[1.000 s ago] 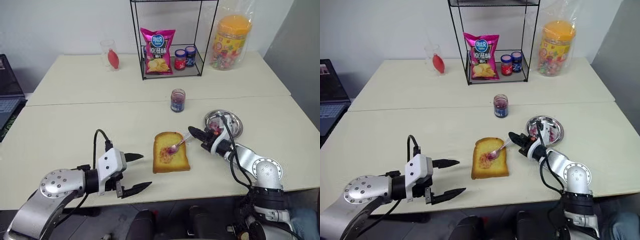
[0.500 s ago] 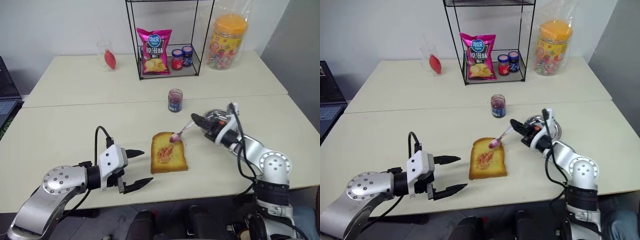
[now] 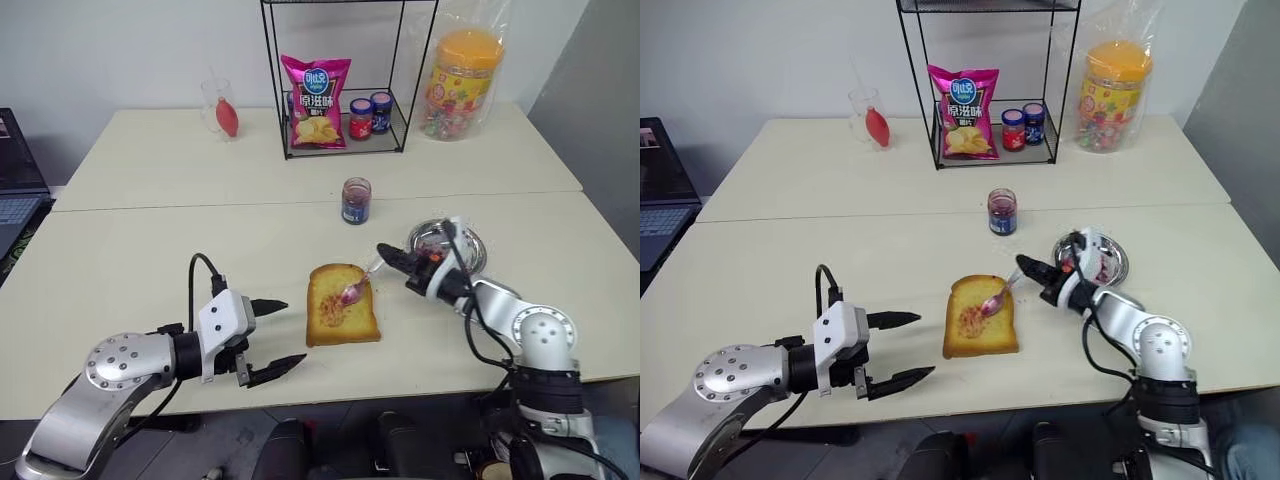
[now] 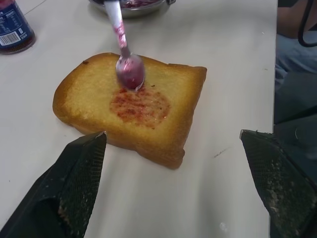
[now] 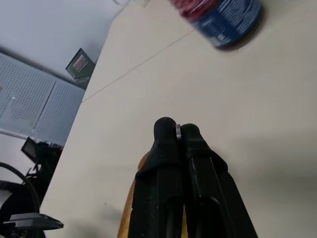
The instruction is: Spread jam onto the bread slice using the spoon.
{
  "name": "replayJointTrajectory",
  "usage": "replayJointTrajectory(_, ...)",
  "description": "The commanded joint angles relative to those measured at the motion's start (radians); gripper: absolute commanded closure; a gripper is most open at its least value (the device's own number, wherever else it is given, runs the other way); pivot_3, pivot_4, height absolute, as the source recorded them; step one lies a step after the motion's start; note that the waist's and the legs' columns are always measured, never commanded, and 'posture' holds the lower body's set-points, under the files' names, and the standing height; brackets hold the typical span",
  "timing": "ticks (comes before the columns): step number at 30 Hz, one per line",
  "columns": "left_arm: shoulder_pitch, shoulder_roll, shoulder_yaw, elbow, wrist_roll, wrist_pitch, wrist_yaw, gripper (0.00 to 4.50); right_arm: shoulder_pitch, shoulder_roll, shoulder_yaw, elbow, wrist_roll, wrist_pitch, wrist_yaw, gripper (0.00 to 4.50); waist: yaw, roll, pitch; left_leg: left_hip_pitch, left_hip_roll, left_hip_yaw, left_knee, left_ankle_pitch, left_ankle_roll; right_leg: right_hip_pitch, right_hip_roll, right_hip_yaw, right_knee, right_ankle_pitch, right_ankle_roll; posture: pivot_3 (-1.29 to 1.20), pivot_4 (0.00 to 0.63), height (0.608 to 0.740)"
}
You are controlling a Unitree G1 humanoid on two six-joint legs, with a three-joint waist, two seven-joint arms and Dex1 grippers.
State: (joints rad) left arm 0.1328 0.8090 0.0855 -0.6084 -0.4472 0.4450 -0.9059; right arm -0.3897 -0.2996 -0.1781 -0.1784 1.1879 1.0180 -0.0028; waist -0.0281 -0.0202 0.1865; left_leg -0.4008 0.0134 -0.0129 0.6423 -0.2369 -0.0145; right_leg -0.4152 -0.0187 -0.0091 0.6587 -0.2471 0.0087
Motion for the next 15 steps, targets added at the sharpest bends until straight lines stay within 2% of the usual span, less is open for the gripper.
replayJointTrajectory(1,-0.003,0.005,0.037,-0.005,-0.002,-0.019,0.005,0.00,-0.008,-0.033,-0.043,-0.108,0.057,0.010,0.017,4.44,0.000,0.000,0.000,0.000,0.000,0.000,0.000,0.000,0.000,0.000,0.000,0.000,0.000,0.000,0.000,0.00,0.150,0.740)
replayJointTrajectory(8,-0.001,0.033,0.073,-0.012,-0.008,-0.012,-0.014,0.00,-0.024,-0.022,-0.071,-0.139,0.151,-0.001,-0.040,4.44,-0.001,0.000,0.000,0.000,0.001,-0.001,-0.001,0.000,0.000,-0.001,0.001,-0.001,0.001,0.000,0.000,0.00,0.150,0.740)
replayJointTrajectory(12,-0.116,0.043,0.031,0.001,-0.001,0.018,-0.004,0.00,-0.026,-0.002,-0.087,-0.139,0.134,-0.049,-0.075,4.44,0.002,0.000,0.000,0.000,0.000,0.000,0.000,0.000,0.000,0.000,0.001,0.000,0.001,0.000,0.000,0.00,0.150,0.740)
replayJointTrajectory(15,-0.254,0.044,-0.016,0.016,-0.008,0.055,-0.009,0.00,-0.055,-0.024,-0.147,-0.124,0.138,-0.095,-0.110,4.44,0.006,0.000,0.000,0.000,-0.001,-0.001,0.001,0.000,0.000,0.000,0.001,-0.001,0.001,0.000,0.000,0.00,0.150,0.740)
